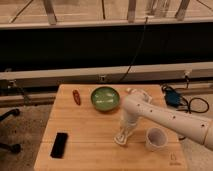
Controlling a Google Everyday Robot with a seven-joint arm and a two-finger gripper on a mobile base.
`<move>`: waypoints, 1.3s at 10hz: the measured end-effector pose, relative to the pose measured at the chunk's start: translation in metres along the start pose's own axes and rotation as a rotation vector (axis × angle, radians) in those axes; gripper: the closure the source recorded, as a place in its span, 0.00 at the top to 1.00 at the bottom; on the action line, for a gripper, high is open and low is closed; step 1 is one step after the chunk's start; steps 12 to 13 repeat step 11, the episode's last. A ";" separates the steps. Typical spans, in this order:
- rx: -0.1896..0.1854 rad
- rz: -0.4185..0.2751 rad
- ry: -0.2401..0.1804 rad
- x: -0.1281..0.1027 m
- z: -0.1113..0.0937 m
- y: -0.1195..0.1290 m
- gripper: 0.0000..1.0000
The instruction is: Wipe the white sponge on the table
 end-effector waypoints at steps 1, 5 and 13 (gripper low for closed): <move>-0.001 0.000 -0.004 0.005 0.000 0.006 0.00; -0.012 0.001 -0.020 0.018 0.001 0.006 0.00; -0.018 -0.006 -0.022 0.018 0.003 0.007 0.00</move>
